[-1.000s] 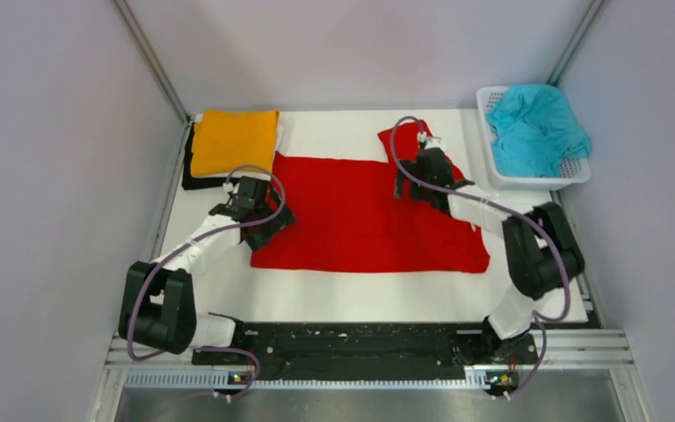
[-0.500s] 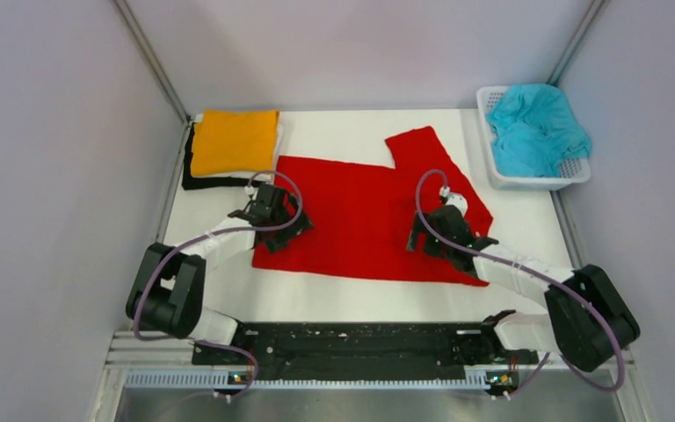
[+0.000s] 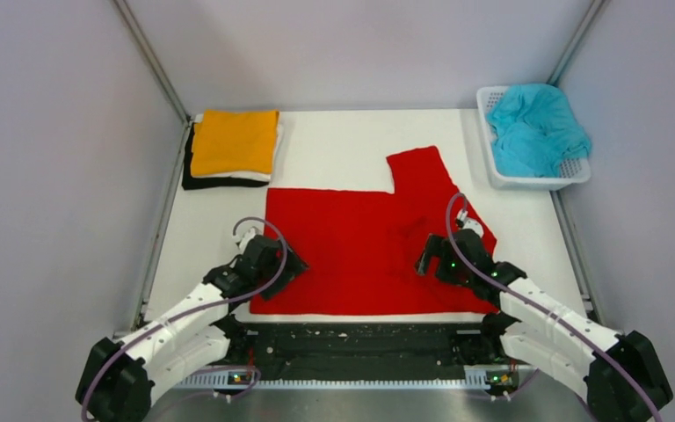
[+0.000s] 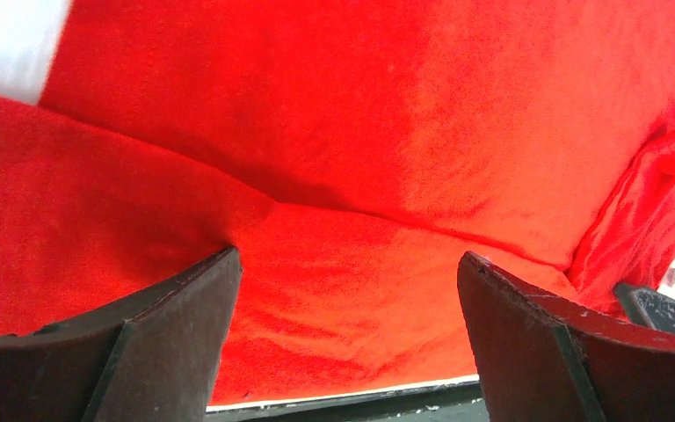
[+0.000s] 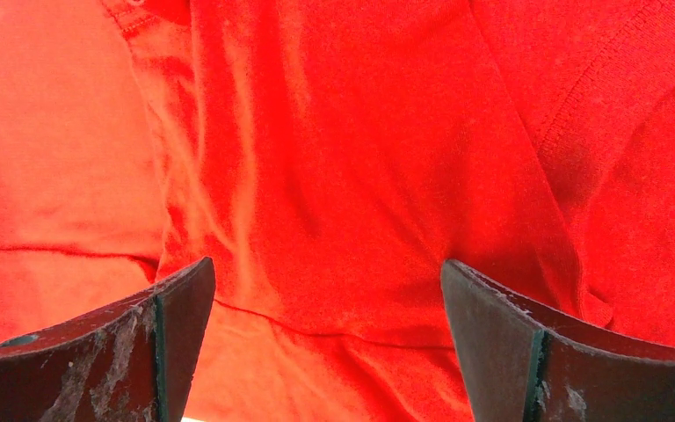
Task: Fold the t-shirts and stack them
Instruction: Fold the flattened tshirt in 1/3 of the way, then grab the side of the flattened tshirt furthest away from the robot with both arms, then fold the other side of the tshirt into a rectangle
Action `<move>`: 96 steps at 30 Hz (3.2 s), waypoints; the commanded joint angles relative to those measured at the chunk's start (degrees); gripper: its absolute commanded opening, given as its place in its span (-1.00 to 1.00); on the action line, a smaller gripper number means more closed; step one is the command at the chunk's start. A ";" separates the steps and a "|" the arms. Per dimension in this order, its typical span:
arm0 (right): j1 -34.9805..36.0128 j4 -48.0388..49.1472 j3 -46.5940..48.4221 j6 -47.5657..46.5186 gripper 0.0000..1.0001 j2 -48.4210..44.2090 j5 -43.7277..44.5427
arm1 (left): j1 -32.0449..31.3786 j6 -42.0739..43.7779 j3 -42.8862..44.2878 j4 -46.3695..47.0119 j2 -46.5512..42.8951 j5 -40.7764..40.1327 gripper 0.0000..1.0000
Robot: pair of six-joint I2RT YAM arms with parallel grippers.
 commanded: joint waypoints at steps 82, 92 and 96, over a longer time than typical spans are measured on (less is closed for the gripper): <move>-2.87 5.14 48.47 -29.56 -1.00 41.85 15.78 | 22.26 25.21 37.17 -0.96 37.04 -2.25 -1.00; 1.41 -6.91 33.00 -23.42 -1.00 15.89 17.64 | 22.23 26.64 29.20 -0.94 23.97 -6.42 -1.00; 1.50 -12.53 29.83 -21.16 -1.00 7.43 17.64 | 22.21 27.31 29.02 -1.97 21.86 -6.92 -1.00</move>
